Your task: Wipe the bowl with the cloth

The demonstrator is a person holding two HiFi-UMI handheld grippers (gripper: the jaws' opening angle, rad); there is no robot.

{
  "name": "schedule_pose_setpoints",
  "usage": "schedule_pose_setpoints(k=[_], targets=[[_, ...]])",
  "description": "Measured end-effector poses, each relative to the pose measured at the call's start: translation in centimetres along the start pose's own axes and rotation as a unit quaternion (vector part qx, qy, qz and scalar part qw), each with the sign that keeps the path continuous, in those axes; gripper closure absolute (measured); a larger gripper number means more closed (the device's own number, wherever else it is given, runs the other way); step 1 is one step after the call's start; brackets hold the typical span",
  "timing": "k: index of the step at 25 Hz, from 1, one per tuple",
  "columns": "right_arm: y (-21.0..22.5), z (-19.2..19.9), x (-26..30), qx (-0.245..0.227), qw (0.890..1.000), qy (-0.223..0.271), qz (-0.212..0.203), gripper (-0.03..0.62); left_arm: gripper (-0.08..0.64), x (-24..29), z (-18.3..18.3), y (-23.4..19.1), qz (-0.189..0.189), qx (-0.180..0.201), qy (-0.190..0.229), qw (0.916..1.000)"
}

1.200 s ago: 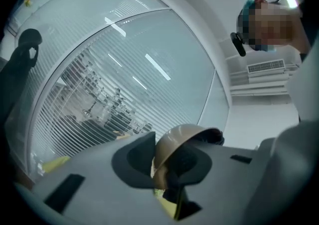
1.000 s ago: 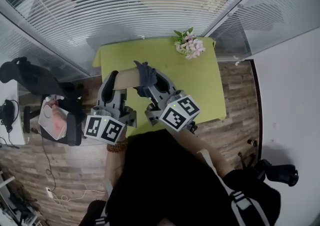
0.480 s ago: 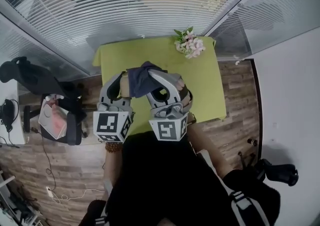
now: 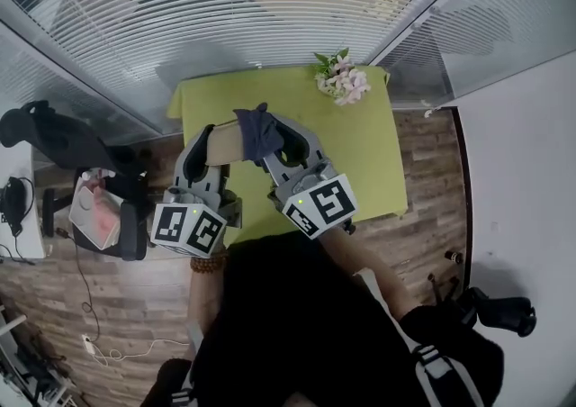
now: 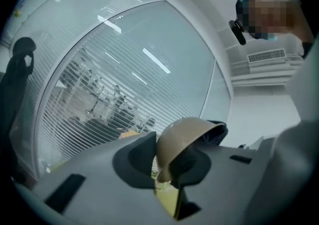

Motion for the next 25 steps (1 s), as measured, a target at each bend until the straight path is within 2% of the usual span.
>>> schedule_pose_setpoints(k=[2, 5, 8, 9, 10, 12, 14, 15, 16, 17, 18, 19, 20, 21, 22, 23, 24, 25], targets=[[0.5, 1.0, 0.3, 0.095, 0.995, -0.010, 0.002, 0.503, 0.511, -0.3, 0.1, -0.5, -0.012, -0.024, 0.012, 0.9996], [1.3, 2.2, 0.4, 0.188, 0.982, -0.015, 0.014, 0.503, 0.508, -0.2, 0.7, -1.0, -0.024, -0.072, 0.015, 0.9970], [2.0, 3.7, 0.4, 0.304, 0.952, -0.020, 0.005, 0.503, 0.507, -0.3, 1.9, -1.6, -0.027, -0.167, 0.017, 0.9854], [2.2, 4.0, 0.6, 0.323, 0.946, -0.027, 0.000, 0.503, 0.506, -0.3, 2.4, -1.8, -0.026, -0.194, 0.015, 0.9804], [2.2, 4.1, 0.6, 0.309, 0.950, -0.038, -0.001, 0.506, 0.506, -0.3, 3.0, -1.9, -0.022, -0.206, 0.007, 0.9783], [2.2, 3.8, 0.4, 0.214, 0.975, -0.061, 0.004, 0.526, 0.485, -0.1, 3.8, -1.7, 0.003, -0.192, -0.020, 0.9812], [2.4, 3.1, -0.1, 0.128, 0.989, -0.070, 0.007, 0.528, 0.485, 0.1, 4.2, -1.2, 0.033, -0.147, -0.054, 0.9871], [2.5, 2.6, -0.3, 0.073, 0.995, -0.071, 0.007, 0.528, 0.474, 0.1, 4.2, -1.0, 0.038, -0.104, -0.068, 0.9915], [2.3, 2.1, -0.5, -0.004, 0.997, -0.075, 0.003, 0.528, 0.463, 0.0, 3.9, -0.8, 0.034, -0.041, -0.081, 0.9953], [1.9, 1.5, -0.6, -0.101, 0.991, -0.081, -0.011, 0.528, 0.457, 0.0, 3.7, -0.5, 0.028, 0.034, -0.093, 0.9947], [1.2, 1.0, -0.7, -0.203, 0.975, -0.091, -0.029, 0.526, 0.457, 0.0, 3.5, -0.1, 0.025, 0.111, -0.106, 0.9878], [0.2, 0.7, -0.8, -0.289, 0.951, -0.099, -0.047, 0.528, 0.457, 0.1, 3.4, 0.3, 0.026, 0.179, -0.117, 0.9766], [-0.8, 0.6, -0.8, -0.353, 0.929, -0.098, -0.060, 0.526, 0.460, 0.3, 3.3, 0.7, 0.028, 0.227, -0.126, 0.9654], [-1.6, 0.6, -0.8, -0.397, 0.911, -0.091, -0.068, 0.526, 0.472, 0.4, 3.3, 0.9, 0.030, 0.249, -0.132, 0.9589], [-2.0, 0.4, -0.8, -0.421, 0.900, -0.085, -0.071, 0.526, 0.500, 0.5, 3.3, 0.9, 0.031, 0.245, -0.136, 0.9595], [-2.2, 0.2, -0.7, -0.429, 0.897, -0.079, -0.070, 0.526, 0.503, 0.6, 3.2, 0.8, 0.033, 0.216, -0.136, 0.9662], [-2.3, 0.0, -0.7, -0.423, 0.901, -0.071, -0.066, 0.528, 0.505, 0.6, 3.1, 0.6, 0.035, 0.172, -0.133, 0.9754], [-2.2, -0.3, -0.6, -0.406, 0.910, -0.062, -0.059, 0.528, 0.505, 0.6, 2.9, 0.4, 0.037, 0.125, -0.127, 0.9834]])
Point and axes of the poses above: the fingertips, and each gripper's own axes: x forward along the fingers, y to its right, z out of its underside, the point moved 7 cm from there along -x, backward along the fingers, and after that the axes turned 9 degrees about y, right-handed, at the moved point
